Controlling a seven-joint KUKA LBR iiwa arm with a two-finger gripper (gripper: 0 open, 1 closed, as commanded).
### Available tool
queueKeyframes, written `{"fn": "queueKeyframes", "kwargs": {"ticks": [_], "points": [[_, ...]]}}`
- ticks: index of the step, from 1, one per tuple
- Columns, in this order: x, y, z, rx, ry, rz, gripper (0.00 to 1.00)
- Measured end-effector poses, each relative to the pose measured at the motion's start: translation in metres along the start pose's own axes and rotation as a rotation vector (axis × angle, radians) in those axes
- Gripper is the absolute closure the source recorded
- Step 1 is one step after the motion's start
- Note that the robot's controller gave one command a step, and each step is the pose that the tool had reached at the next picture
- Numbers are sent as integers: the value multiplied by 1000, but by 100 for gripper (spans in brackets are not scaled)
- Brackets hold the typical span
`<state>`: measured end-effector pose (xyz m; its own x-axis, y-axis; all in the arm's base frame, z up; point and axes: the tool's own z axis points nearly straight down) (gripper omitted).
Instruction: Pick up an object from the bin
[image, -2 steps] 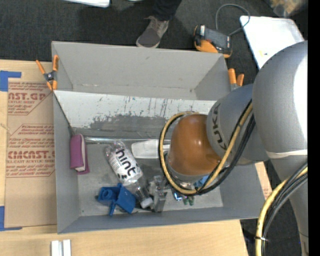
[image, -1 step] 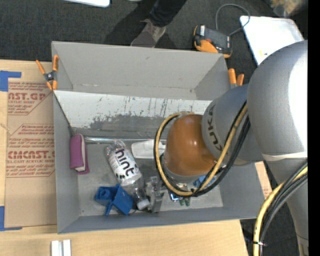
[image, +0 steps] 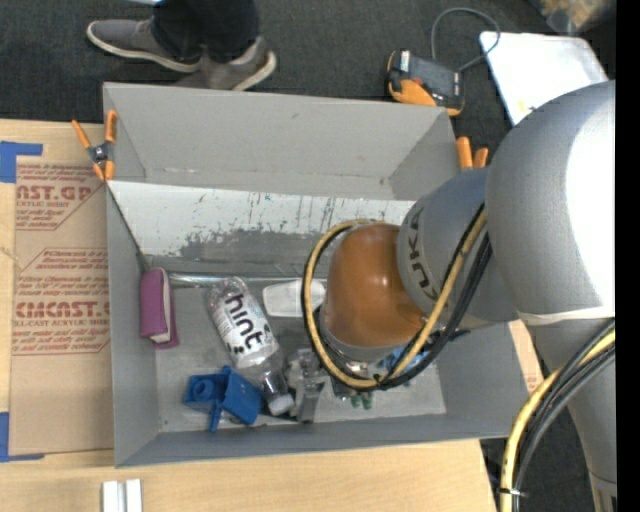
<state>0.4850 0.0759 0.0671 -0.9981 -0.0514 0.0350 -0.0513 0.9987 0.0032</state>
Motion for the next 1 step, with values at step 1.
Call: {"fn": "queueKeyframes", "kwargs": {"ticks": [1], "points": [[0,0,0,0,0,0,100]]}}
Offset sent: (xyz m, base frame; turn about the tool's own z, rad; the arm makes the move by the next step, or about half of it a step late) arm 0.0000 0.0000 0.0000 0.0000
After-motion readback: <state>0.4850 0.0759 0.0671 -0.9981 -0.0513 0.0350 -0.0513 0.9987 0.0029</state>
